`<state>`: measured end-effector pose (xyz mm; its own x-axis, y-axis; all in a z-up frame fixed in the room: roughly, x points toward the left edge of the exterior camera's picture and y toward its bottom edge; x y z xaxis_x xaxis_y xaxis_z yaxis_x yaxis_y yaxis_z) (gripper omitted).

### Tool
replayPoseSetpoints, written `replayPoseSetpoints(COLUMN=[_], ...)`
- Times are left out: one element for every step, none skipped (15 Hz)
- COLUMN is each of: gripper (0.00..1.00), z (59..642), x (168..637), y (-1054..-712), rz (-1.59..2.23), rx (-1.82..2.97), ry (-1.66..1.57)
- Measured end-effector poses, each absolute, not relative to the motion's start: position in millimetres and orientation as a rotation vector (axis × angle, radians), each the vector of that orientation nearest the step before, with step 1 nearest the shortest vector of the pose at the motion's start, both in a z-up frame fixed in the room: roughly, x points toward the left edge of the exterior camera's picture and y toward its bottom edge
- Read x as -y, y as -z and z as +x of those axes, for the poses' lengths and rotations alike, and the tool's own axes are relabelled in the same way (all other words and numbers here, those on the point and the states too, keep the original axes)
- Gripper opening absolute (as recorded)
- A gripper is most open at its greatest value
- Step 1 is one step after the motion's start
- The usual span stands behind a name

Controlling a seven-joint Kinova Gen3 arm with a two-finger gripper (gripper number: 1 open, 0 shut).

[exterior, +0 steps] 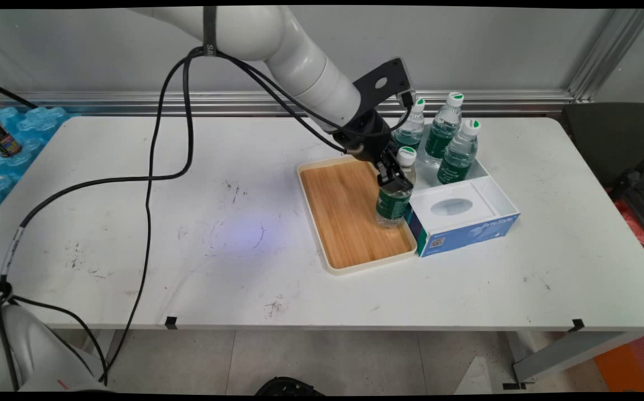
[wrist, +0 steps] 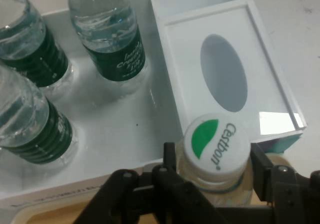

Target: Place the picked object on the tray

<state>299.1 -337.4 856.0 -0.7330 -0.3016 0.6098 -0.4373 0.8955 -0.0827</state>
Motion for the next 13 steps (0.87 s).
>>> replayPoseSetpoints(gripper=[0.00, 0.00, 0.00, 0.00, 0.00, 0.00, 0.00, 0.00, 1.00, 1.00, 1.00, 1.00, 1.00], z=[298.4, 297.8, 297.2, 296.9, 296.6, 296.5, 296.3, 296.4, 295.9, 296.3, 296.4, 296.7, 296.4], x=[338.3, 338.9, 339.5, 340.0, 340.3, 340.6, 340.9, 341.3, 341.9, 342.2, 342.6, 343.3, 343.9], y=[-854.5, -853.3, -852.1, -850.9, -850.1, -849.6, -848.8, -847.9, -847.3, -846.7, -846.4, -846.2, -846.3], rz=[0.527, 0.526, 0.526, 0.525, 0.525, 0.524, 0.523, 0.523, 0.521, 0.522, 0.522, 0.523, 0.524], rx=[2.447, 2.448, 2.450, 2.451, 2.452, 2.453, 2.455, 2.456, 2.458, 2.459, 2.459, 2.460, 2.460], ry=[-0.293, -0.292, -0.291, -0.290, -0.289, -0.288, -0.288, -0.287, -0.286, -0.286, -0.286, -0.287, -0.288])
